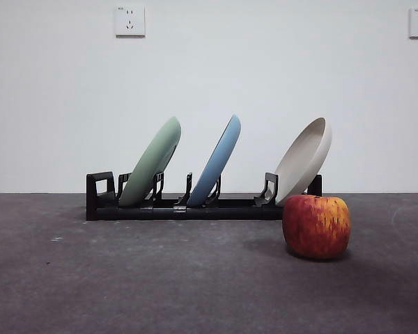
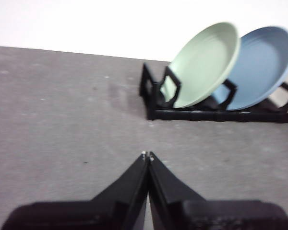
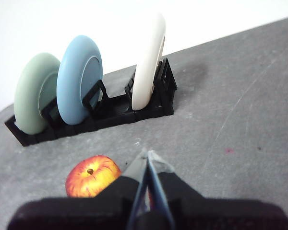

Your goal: Take the green plate from the plate rack,put the plate on the table,take the apple from the table,put the apple in the plate

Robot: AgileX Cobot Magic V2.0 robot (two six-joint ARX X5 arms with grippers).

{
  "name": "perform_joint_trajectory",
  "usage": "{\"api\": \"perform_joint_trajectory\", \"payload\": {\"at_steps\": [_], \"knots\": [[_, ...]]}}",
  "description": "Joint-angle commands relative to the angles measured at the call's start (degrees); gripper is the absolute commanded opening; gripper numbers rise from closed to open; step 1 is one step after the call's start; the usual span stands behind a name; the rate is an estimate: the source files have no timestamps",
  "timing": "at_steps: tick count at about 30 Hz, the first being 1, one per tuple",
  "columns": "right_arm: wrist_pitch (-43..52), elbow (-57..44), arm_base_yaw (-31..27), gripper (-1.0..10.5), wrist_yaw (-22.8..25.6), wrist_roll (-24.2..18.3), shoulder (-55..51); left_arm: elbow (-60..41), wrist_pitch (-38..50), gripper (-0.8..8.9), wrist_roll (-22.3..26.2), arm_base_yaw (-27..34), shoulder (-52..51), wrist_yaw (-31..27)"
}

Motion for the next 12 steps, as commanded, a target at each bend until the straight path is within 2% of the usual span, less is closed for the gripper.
{"api": "perform_joint_trajectory", "payload": {"at_steps": [1,7,12], "knots": [[0.6,2.4,0.1,-0.1,0.0,3.1,0.7,3.0,0.2,-0.08,-3.6,0.2,0.1,1.2],[0.0,9.2,0.1,-0.1,-0.6,3.4,5.4,10.7,-3.0,-0.08,-4.7,0.2,3.5,5.1],[-5.5,18.3,0.1,-0.1,-6.0,1.2,12.1,18.9,-8.5,-0.08,-4.4,0.2,9.5,10.0]]}}
